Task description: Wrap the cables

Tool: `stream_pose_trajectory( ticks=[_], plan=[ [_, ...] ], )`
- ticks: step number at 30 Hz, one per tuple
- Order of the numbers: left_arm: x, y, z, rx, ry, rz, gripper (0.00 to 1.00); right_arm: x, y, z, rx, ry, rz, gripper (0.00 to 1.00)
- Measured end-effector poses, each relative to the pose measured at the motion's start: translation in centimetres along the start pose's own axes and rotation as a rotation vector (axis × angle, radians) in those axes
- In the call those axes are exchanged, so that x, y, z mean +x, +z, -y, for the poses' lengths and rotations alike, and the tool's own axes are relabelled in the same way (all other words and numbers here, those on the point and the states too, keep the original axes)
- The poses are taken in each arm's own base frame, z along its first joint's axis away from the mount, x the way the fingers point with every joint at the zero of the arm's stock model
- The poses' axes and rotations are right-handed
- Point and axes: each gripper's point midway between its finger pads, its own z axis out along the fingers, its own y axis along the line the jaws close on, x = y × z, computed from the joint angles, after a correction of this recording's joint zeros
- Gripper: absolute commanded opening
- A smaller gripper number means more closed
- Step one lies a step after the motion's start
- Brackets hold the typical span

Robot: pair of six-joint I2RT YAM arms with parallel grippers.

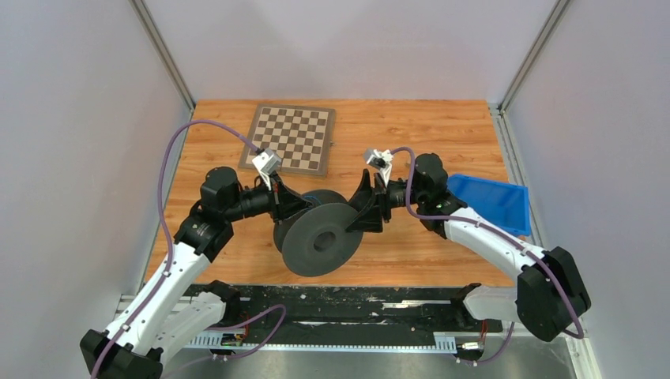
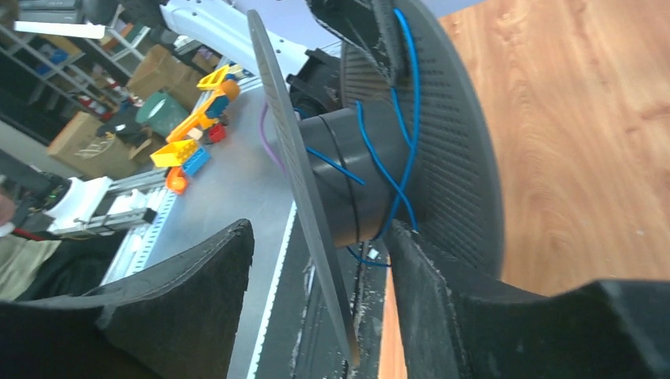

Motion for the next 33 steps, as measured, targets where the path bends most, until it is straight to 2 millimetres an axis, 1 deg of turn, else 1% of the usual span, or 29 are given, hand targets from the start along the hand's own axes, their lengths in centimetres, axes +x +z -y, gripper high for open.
stream_pose_trajectory(
  ticks=[2, 5, 9, 10, 12, 15, 17, 20, 24, 28, 33],
  plan=[
    [0.0, 0.1, 0.0, 0.007, -0.008, -0.003, 0.0, 0.3, 0.7, -0.4, -0.028, 0.012, -0.008, 0.41],
    [0.0, 0.2, -0.2, 0.011, -0.019, -0.007, 0.0, 0.4, 1.1, -0.5, -0.044, 0.038, -0.012, 0.24],
    [0.0, 0.1, -0.3, 0.028, -0.029, -0.003, 0.0, 0.2, 1.2, -0.5, -0.056, 0.06, -0.005, 0.03],
    [0.0, 0.1, -0.4, 0.032, -0.031, -0.001, 0.0, 0.0, 1.3, -0.7, -0.068, 0.056, -0.003, 0.0],
    [0.2, -0.1, -0.4, 0.05, -0.041, 0.001, 0.0, -0.2, 1.4, -1.4, -0.108, 0.053, -0.008, 0.0],
    [0.1, -0.3, -0.6, 0.063, -0.057, 0.009, 0.01, -0.5, 1.7, -1.4, -0.132, 0.075, -0.017, 0.0],
    [0.0, -0.5, -0.8, 0.06, -0.067, 0.013, 0.07, -0.8, 1.8, -1.2, -0.137, 0.087, -0.018, 0.0],
    [-0.1, -0.5, -0.9, 0.059, -0.072, 0.015, 0.18, -1.0, 1.7, -1.3, -0.141, 0.097, -0.016, 0.0],
    [-0.2, -0.7, -1.2, 0.038, -0.065, 0.027, 0.25, -1.8, 1.4, -1.3, -0.143, 0.112, -0.01, 0.0],
    [-0.2, -1.1, -1.5, 0.011, -0.057, 0.043, 0.26, -2.7, 0.7, -0.8, -0.123, 0.132, 0.008, 0.0],
    [0.0, -1.2, -2.0, -0.015, -0.042, 0.047, 0.27, -2.9, 0.5, -0.3, -0.119, 0.161, 0.01, 0.0]
  ],
)
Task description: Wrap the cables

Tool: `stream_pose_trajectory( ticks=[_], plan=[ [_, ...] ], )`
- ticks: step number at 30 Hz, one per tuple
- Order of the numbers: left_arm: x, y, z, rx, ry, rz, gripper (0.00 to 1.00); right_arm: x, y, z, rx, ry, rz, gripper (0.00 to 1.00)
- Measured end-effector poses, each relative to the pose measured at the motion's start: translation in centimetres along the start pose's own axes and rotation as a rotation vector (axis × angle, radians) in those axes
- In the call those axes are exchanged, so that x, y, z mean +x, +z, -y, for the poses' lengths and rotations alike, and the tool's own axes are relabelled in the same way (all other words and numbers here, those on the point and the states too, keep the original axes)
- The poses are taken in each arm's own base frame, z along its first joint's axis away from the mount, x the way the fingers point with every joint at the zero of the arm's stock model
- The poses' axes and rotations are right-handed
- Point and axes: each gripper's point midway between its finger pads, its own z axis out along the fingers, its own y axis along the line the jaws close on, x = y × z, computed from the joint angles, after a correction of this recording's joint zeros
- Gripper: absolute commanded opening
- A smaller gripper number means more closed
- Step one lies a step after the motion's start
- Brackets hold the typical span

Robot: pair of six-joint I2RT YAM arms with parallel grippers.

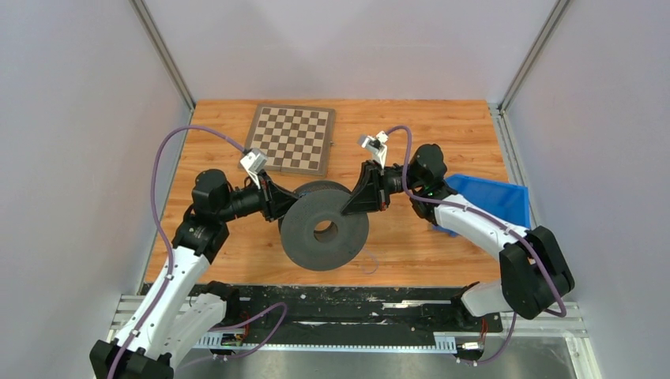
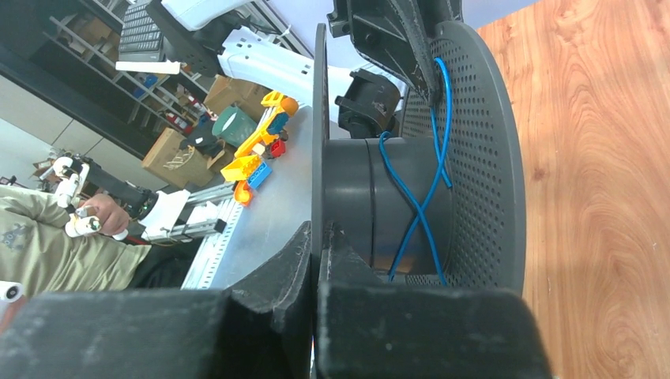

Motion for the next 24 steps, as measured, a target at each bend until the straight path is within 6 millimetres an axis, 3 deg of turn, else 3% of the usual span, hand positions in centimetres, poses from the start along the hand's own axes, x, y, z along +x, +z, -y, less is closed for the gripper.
stream_pose_trajectory(
  ticks=[7, 9, 14, 18, 20, 24],
  plan=[
    [1.0, 0.1, -0.6, -0.012, -0.013, -0.015, 0.3, -0.2, -0.3, 0.4, 0.011, 0.024, 0.009, 0.0],
    [1.2, 0.1, -0.6, -0.01, -0.017, -0.019, 0.26, -0.3, -0.6, 0.5, 0.017, 0.028, 0.013, 0.0],
    [1.6, 0.2, -0.3, 0.021, -0.032, -0.02, 0.02, -0.3, -0.9, 0.5, 0.018, 0.034, 0.011, 0.0],
    [1.7, 0.3, 0.3, 0.071, -0.058, -0.006, 0.0, -0.2, -1.2, 0.5, 0.012, 0.03, 0.004, 0.08],
    [1.9, 0.4, 0.3, 0.08, -0.081, -0.001, 0.0, -0.2, -1.3, 0.5, 0.014, 0.036, 0.005, 0.19],
    [1.7, 0.5, 0.2, 0.069, -0.126, 0.012, 0.0, -1.0, -1.7, 2.3, 0.098, 0.074, 0.082, 0.56]
  ],
)
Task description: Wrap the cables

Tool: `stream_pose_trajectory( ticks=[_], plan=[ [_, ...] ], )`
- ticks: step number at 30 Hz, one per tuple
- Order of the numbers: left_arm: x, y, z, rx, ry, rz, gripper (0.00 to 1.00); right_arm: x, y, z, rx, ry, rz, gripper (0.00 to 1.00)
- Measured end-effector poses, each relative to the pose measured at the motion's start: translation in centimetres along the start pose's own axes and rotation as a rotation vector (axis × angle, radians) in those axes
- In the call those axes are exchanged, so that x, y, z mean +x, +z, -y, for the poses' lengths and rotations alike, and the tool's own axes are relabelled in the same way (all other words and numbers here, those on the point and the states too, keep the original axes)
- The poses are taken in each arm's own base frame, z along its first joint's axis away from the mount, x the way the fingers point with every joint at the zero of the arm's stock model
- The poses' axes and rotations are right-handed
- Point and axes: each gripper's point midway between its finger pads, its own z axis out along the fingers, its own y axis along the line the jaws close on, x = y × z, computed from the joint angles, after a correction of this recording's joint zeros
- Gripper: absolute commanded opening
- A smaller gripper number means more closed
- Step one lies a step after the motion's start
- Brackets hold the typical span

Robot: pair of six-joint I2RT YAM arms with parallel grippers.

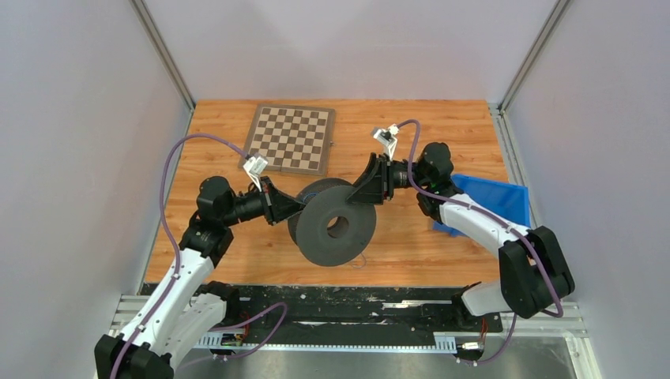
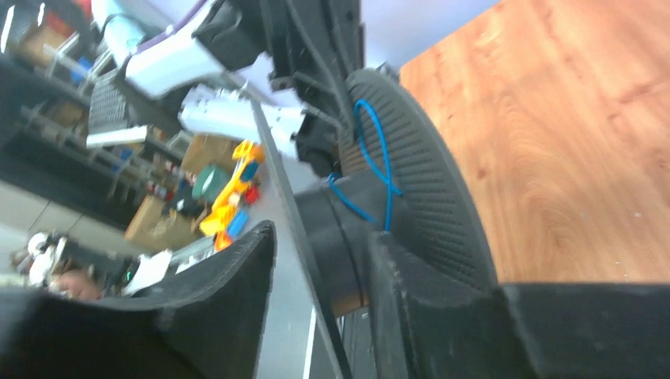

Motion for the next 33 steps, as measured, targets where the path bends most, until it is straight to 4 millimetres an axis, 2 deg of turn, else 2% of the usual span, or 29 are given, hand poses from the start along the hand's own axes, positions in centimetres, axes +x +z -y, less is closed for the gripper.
stream_pose_trajectory(
  ticks=[2, 4, 6, 9, 14, 17, 20, 22, 24, 27, 29, 32, 33],
  plan=[
    [0.0, 0.1, -0.5, -0.034, -0.038, 0.006, 0.0, -0.7, -0.3, 1.2, 0.062, 0.009, 0.051, 0.68],
    [0.0, 0.2, -1.0, -0.07, -0.087, 0.008, 0.0, -1.1, -1.0, 2.4, 0.143, 0.005, 0.096, 0.74],
    [-0.4, 0.2, -1.4, -0.107, -0.124, 0.017, 0.0, -1.7, -2.0, 3.0, 0.227, -0.024, 0.137, 0.76],
    [-1.4, 0.1, -1.4, -0.142, -0.157, 0.043, 0.0, -2.8, -3.3, 2.6, 0.321, -0.117, 0.184, 0.76],
    [-3.3, -0.3, -2.0, -0.242, -0.224, 0.098, 0.0, -4.4, -5.4, -0.1, 0.453, -0.351, 0.267, 0.68],
    [-3.9, -0.7, -2.9, -0.328, -0.259, 0.123, 0.0, -4.5, -6.9, -2.1, 0.524, -0.516, 0.32, 0.64],
    [-4.2, -1.0, -4.1, -0.407, -0.287, 0.14, 0.0, -4.0, -7.4, -4.6, 0.537, -0.694, 0.334, 0.62],
    [-4.2, -1.2, -5.0, -0.451, -0.299, 0.147, 0.0, -3.1, -6.7, -6.3, 0.501, -0.808, 0.306, 0.63],
    [-3.9, -1.4, -5.9, -0.496, -0.311, 0.149, 0.0, -1.3, -5.1, -8.3, 0.421, -0.949, 0.254, 0.62],
    [-3.2, -1.7, -7.4, -0.569, -0.336, 0.139, 0.0, 1.7, -2.5, -9.3, 0.329, -1.08, 0.16, 0.63],
    [-2.6, -1.9, -8.3, -0.613, -0.353, 0.126, 0.0, 4.3, -0.1, -8.7, 0.291, -1.136, 0.059, 0.65],
    [-1.7, -2.1, -9.5, -0.67, -0.378, 0.104, 0.0, 9.4, 3.5, -5.2, 0.3, -1.208, -0.171, 0.62],
    [-1.5, -2.2, -9.7, -0.679, -0.382, 0.099, 0.0, 10.7, 4.0, -4.1, 0.308, -1.224, -0.232, 0.6]
  ],
)
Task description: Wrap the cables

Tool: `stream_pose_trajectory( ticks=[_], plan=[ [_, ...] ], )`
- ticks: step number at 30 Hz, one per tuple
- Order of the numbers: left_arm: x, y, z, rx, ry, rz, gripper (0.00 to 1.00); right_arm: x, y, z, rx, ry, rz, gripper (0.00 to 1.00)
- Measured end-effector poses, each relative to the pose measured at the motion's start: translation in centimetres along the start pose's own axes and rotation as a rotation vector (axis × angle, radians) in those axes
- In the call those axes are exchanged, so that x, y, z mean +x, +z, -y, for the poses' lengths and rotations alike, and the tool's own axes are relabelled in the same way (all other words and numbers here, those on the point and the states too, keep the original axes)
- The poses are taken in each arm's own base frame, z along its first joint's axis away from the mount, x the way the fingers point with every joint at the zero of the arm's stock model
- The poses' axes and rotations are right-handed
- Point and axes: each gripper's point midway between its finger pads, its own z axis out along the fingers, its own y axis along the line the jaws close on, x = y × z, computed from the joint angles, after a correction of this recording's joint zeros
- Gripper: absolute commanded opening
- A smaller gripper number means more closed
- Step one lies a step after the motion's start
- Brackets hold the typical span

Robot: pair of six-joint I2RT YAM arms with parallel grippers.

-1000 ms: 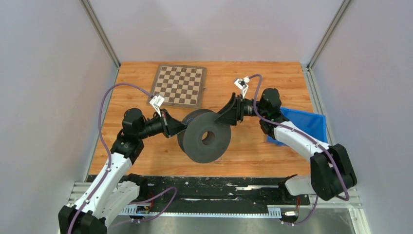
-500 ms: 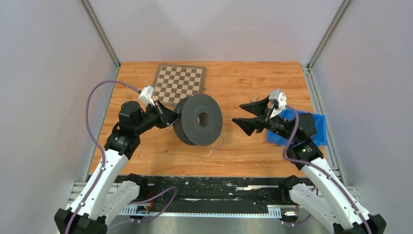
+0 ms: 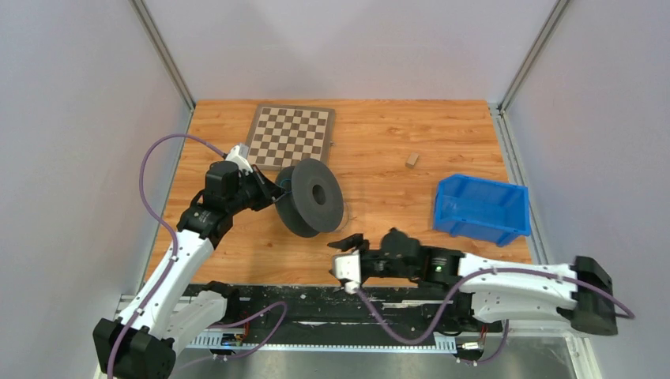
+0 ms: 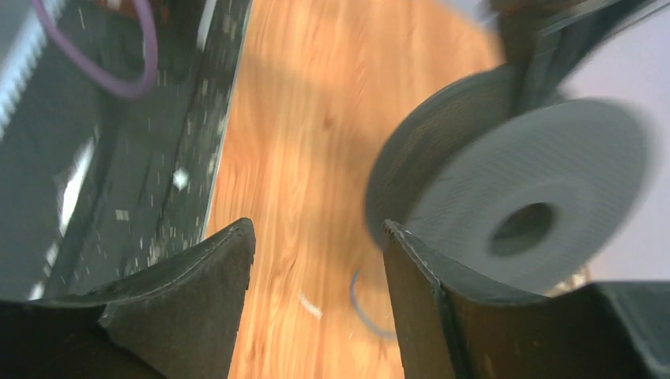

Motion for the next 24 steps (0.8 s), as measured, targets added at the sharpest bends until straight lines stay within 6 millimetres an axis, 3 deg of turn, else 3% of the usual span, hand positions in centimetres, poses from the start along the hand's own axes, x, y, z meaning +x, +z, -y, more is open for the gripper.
stream_pose_trajectory(
  ticks=[4, 8, 16, 21, 24],
  plan=[
    [0.0, 0.3, -0.6, -0.029, -0.009, -0.001, 0.0, 7.7, 3.0, -3.4, -0.098, -0.109, -0.276, 0.52],
    [0.1, 0.6, -1.0, -0.051, -0.021, -0.002, 0.0, 12.0, 3.9, -3.8, -0.119, -0.217, -0.424, 0.52],
    [0.2, 1.1, -2.2, -0.116, -0.048, -0.01, 0.0, 17.2, 5.0, -3.1, -0.121, -0.359, -0.558, 0.48],
    [-0.5, 1.5, -3.3, -0.173, -0.043, 0.023, 0.0, 18.7, 4.7, -0.7, -0.063, -0.313, -0.569, 0.46],
    [-0.6, 2.1, -4.1, -0.21, -0.041, 0.023, 0.0, 19.2, 4.1, 1.1, -0.019, -0.201, -0.54, 0.48]
  ],
)
